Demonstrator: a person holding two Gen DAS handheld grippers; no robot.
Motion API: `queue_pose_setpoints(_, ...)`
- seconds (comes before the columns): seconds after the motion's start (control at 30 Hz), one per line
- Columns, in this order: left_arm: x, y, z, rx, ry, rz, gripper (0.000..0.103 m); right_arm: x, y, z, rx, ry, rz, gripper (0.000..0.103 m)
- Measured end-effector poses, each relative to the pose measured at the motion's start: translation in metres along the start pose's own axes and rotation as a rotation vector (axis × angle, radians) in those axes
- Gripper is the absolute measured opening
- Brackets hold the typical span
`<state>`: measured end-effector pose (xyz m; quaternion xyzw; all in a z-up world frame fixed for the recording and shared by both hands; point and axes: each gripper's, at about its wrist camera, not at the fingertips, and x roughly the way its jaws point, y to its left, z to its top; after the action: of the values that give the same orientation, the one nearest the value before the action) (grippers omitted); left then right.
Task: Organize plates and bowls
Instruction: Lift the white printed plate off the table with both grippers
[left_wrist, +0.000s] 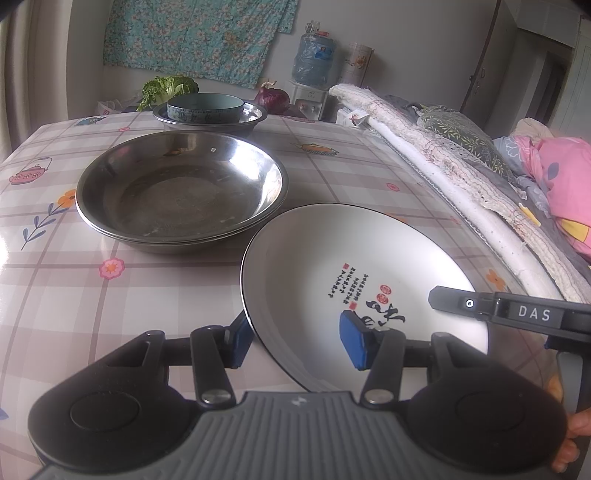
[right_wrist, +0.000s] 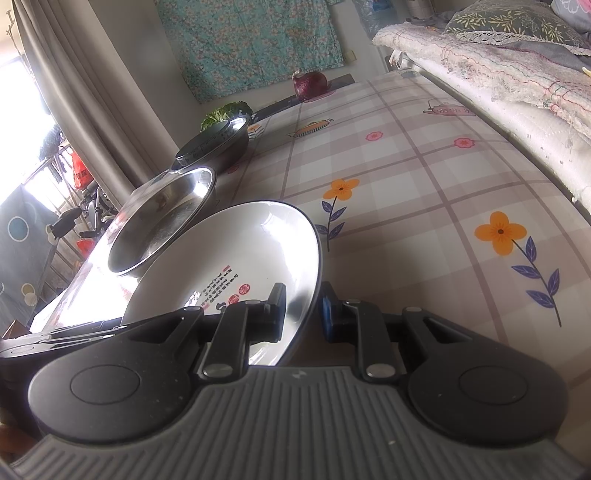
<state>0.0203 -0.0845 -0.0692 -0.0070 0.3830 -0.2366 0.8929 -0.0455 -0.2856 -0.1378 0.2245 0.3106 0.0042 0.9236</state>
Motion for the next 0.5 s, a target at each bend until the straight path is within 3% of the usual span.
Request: queue_pose_setpoints(0.5,0.0000,-0.0006,0.0019,0.006,0.009,-0.002,0.054,0.0007,-0.0009,0.0021,0.020,0.007,0.008,0.021)
